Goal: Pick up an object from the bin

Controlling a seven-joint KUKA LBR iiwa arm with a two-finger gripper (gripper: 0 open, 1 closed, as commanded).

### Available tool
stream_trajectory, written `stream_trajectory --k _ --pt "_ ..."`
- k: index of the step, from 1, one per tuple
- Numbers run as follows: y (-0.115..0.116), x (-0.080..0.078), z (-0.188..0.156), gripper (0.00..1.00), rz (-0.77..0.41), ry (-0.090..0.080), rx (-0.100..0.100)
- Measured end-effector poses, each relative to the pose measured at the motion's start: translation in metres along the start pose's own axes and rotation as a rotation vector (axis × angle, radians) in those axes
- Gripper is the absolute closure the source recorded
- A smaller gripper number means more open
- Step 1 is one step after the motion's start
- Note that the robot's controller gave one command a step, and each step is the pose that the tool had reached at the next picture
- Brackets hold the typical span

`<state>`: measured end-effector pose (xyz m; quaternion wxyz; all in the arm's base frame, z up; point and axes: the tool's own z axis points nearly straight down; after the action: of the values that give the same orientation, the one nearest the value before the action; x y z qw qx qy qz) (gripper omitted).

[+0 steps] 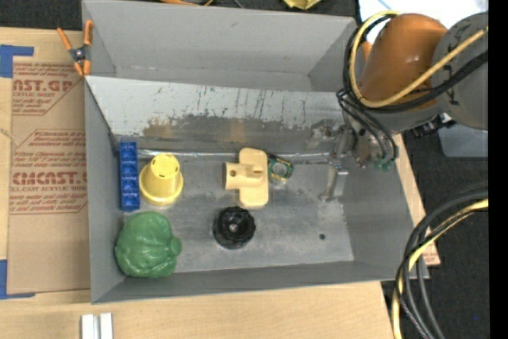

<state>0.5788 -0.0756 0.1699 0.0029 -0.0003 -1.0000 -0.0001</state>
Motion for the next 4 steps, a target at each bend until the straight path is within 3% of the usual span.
stream_trajectory --k 1,2,3,4 --pt "0.000 -0.002 -0.005 0.00 -0.001 -0.008 0.001" --pt "0.081 -0.014 0.101 0.00 -0.163 -0.006 -0.001" --pt "0.096 -0.015 0.009 0.00 -0.138 -0.017 0.001" --pt "0.126 0.001 0.071 0.00 -0.092 -0.004 -0.001"
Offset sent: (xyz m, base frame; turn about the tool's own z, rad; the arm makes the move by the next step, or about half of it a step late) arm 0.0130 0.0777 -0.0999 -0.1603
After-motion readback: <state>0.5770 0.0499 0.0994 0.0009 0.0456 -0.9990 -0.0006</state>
